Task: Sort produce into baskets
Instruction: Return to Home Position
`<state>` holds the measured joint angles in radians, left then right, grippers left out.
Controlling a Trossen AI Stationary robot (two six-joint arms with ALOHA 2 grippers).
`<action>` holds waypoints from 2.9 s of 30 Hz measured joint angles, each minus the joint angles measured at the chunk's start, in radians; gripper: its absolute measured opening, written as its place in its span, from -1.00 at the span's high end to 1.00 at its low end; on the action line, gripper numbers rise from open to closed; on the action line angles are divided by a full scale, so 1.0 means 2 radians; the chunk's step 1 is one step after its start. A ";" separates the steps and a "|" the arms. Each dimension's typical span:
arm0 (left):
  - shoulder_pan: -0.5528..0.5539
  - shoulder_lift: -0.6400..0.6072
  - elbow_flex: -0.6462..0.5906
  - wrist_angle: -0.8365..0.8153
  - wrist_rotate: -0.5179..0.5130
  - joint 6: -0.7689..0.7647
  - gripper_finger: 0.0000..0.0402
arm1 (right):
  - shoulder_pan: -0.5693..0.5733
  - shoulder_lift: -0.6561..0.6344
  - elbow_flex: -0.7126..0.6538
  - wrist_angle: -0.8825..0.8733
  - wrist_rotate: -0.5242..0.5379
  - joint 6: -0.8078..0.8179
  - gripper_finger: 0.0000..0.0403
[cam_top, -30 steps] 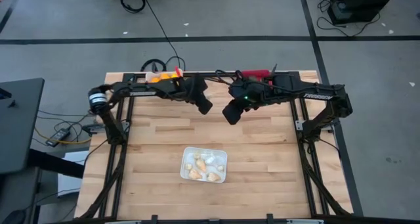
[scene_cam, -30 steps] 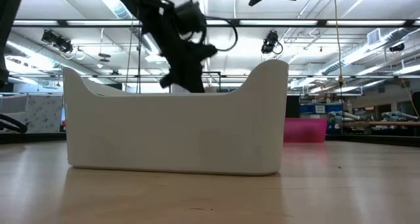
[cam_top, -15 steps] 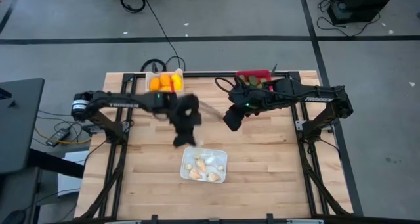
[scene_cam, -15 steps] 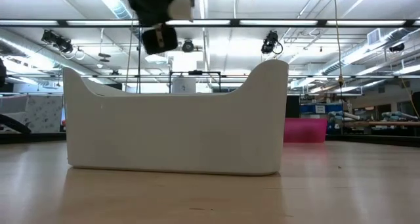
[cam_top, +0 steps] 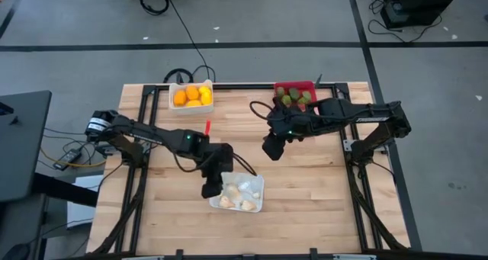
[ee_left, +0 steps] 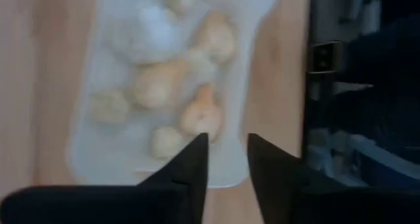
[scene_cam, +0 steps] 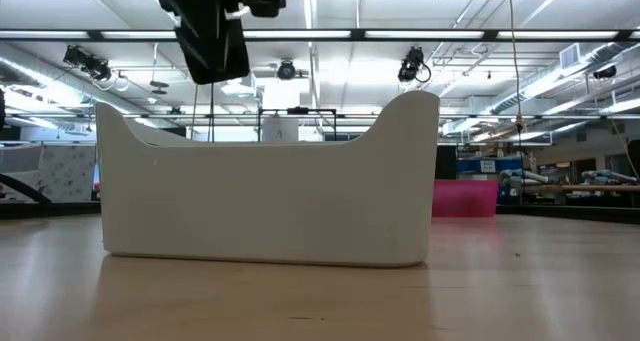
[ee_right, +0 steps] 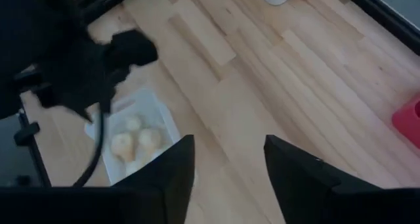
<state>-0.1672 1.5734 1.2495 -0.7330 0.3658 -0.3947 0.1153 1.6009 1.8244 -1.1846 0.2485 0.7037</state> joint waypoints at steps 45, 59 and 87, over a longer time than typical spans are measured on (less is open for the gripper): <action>0.099 -0.549 -0.361 0.339 -0.256 0.026 0.97 | 0.091 -0.457 -0.742 0.901 0.078 -0.289 0.98; 0.163 -0.780 -0.363 0.165 -0.244 0.037 0.97 | -0.050 -0.605 -0.768 0.707 -0.029 -0.264 0.98; 0.163 -0.787 -0.366 0.112 -0.177 0.130 0.96 | -0.080 -0.706 -0.908 0.788 -0.082 -0.224 0.98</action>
<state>0.1585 0.0002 0.5182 -0.5087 0.0122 -0.1346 -0.0450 0.1879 0.0074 0.3912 0.0842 0.2558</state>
